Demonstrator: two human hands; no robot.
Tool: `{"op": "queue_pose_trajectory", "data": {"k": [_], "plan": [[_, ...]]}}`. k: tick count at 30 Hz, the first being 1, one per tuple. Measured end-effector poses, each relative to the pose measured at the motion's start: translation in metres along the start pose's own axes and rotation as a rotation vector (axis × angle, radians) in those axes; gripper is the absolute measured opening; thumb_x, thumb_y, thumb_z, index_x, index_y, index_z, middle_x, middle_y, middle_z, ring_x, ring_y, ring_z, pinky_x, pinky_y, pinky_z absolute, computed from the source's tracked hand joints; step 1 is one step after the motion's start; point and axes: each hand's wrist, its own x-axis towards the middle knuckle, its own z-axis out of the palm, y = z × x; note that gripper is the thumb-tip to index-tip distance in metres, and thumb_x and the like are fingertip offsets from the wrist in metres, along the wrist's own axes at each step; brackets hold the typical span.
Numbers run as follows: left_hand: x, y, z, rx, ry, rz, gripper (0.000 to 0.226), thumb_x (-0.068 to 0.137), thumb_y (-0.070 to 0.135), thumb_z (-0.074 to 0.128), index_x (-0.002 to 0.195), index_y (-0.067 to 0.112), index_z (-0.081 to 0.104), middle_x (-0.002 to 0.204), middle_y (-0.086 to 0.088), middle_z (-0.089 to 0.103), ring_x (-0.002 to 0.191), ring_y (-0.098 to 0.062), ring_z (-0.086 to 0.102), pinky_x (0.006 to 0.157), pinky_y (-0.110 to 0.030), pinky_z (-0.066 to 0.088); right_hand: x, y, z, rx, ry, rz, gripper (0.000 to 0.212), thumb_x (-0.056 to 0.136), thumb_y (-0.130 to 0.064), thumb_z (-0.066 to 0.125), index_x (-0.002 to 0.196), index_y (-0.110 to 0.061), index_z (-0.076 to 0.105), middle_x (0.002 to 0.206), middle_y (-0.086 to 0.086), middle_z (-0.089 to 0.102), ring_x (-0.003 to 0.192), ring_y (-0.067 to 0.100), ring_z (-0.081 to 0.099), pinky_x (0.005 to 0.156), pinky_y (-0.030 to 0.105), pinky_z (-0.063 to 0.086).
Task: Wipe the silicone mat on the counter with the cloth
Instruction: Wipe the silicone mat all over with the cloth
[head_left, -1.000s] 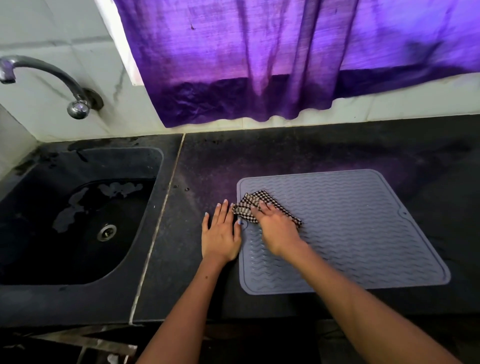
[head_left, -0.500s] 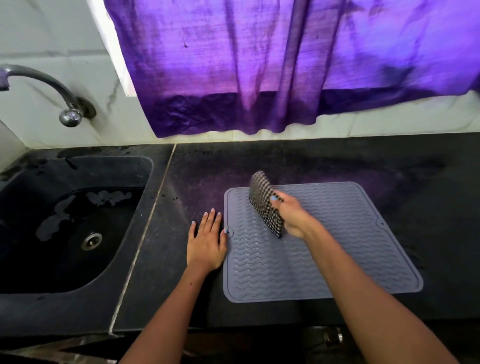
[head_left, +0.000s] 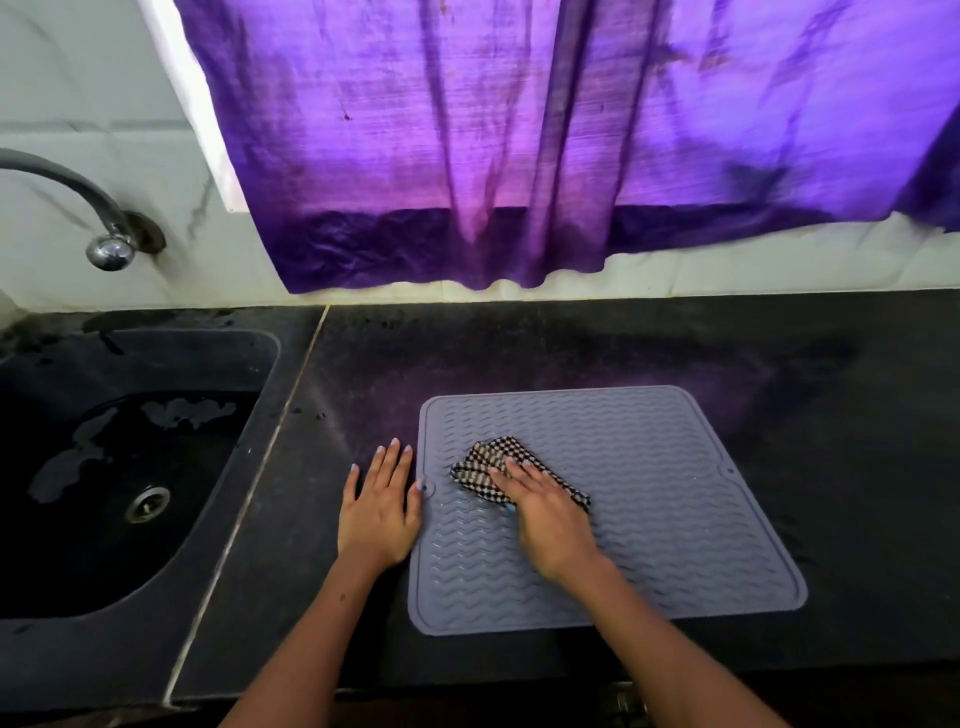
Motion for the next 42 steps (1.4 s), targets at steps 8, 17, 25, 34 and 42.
{"op": "queue_pose_trajectory", "data": {"k": [8, 17, 25, 34, 42], "plan": [[0.002, 0.008, -0.002, -0.019, -0.088, -0.076, 0.077, 0.079, 0.052, -0.004, 0.149, 0.022, 0.01, 0.158, 0.005, 0.0, 0.144, -0.01, -0.005, 0.116, -0.04, -0.008, 0.019, 0.02, -0.053, 1.024, -0.073, 0.397, 0.036, 0.095, 0.0, 0.042, 0.13, -0.007, 0.05, 0.118, 0.009, 0.058, 0.107, 0.018, 0.051, 0.082, 0.024, 0.042], [0.001, 0.009, 0.004, 0.014, -0.002, -0.091, 0.083, 0.075, 0.054, -0.009, 0.149, 0.024, 0.014, 0.157, 0.008, 0.004, 0.144, -0.008, -0.001, 0.116, -0.039, -0.005, -0.036, 0.044, -0.051, 0.097, 0.1, 0.216, 0.062, 0.089, 0.004, 0.043, 0.143, -0.025, 0.034, 0.151, 0.003, 0.032, 0.138, 0.022, 0.031, 0.115, 0.034, 0.022], [0.001, 0.006, 0.009, -0.028, 0.068, -0.086, 0.081, 0.078, 0.057, 0.0, 0.146, 0.023, 0.026, 0.156, 0.005, 0.017, 0.144, -0.009, 0.009, 0.116, -0.039, 0.0, -0.029, 0.062, -0.034, 0.059, -0.008, 0.138, 0.068, 0.085, 0.009, 0.041, 0.142, -0.028, 0.035, 0.153, -0.007, 0.027, 0.141, 0.014, 0.025, 0.117, 0.026, 0.017], [0.0, 0.006, 0.009, -0.055, 0.123, -0.087, 0.077, 0.079, 0.057, 0.007, 0.143, 0.024, 0.033, 0.154, 0.006, 0.024, 0.143, -0.008, 0.015, 0.116, -0.038, 0.004, -0.024, 0.081, -0.099, 1.054, 0.59, 0.797, 0.038, 0.098, -0.011, 0.04, 0.134, -0.017, 0.046, 0.127, 0.006, 0.056, 0.108, 0.024, 0.056, 0.087, 0.03, 0.044], [0.001, 0.005, 0.01, -0.061, 0.135, -0.083, 0.078, 0.079, 0.057, 0.008, 0.143, 0.023, 0.035, 0.153, 0.005, 0.026, 0.142, -0.009, 0.016, 0.116, -0.039, 0.005, -0.049, 0.082, -0.05, -0.031, 0.069, 0.294, 0.07, 0.087, 0.003, 0.047, 0.147, -0.022, 0.022, 0.156, 0.004, 0.021, 0.142, 0.021, 0.021, 0.118, 0.033, 0.017]]}}
